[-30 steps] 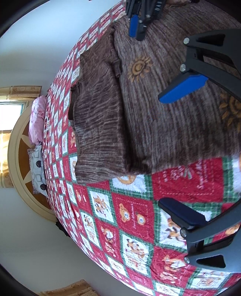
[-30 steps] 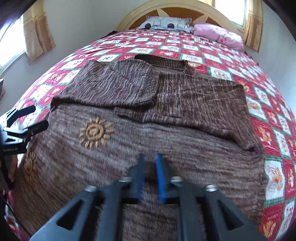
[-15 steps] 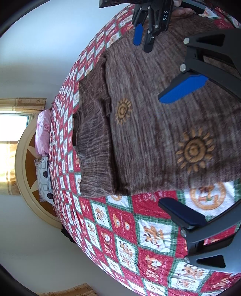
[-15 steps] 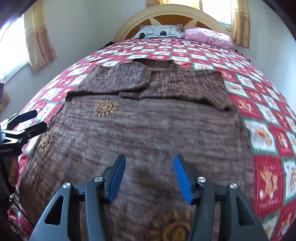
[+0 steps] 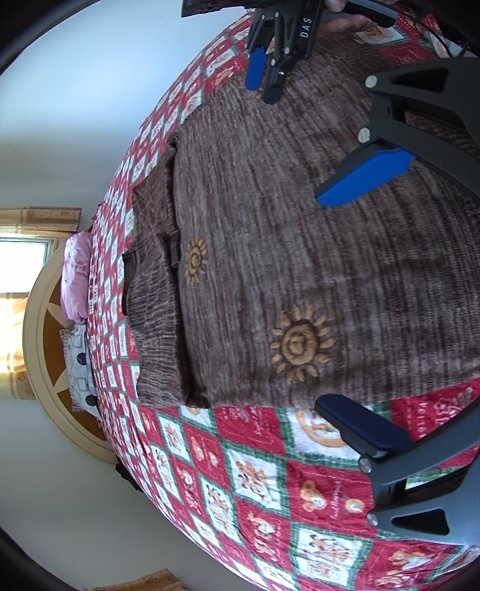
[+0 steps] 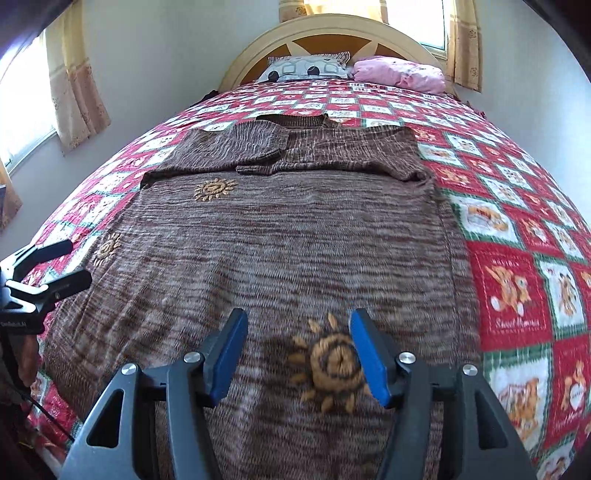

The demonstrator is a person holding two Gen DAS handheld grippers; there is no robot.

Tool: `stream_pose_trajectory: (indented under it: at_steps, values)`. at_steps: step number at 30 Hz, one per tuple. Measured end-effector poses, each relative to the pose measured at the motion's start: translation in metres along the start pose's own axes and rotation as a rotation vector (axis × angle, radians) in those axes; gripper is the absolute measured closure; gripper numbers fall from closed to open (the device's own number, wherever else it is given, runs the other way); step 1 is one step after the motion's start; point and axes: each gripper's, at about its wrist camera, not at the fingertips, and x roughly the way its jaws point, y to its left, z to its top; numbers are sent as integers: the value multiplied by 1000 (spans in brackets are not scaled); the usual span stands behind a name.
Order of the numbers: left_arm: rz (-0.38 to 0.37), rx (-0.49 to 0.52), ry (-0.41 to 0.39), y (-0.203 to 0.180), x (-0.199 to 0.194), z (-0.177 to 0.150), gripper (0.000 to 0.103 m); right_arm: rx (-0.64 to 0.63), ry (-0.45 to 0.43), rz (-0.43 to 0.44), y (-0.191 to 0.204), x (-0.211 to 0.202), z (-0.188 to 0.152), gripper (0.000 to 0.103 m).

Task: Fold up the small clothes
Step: 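Move both grippers back to the ribbed hem of the brown sweater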

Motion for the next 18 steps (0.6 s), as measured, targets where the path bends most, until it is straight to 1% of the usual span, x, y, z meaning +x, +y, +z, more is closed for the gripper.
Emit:
stream_pose_trajectory:
  at_steps: [5, 11, 18]
  values:
    - [14, 6, 9, 0, -7, -16, 0, 1, 3, -14, 2, -8, -14, 43]
    - [24, 29, 31, -3, -8, -33, 0, -10, -4, -18, 8, -16, -31, 34]
    - [12, 27, 47, -6, -8, -45, 0, -36, -14, -40, 11, -23, -46, 33]
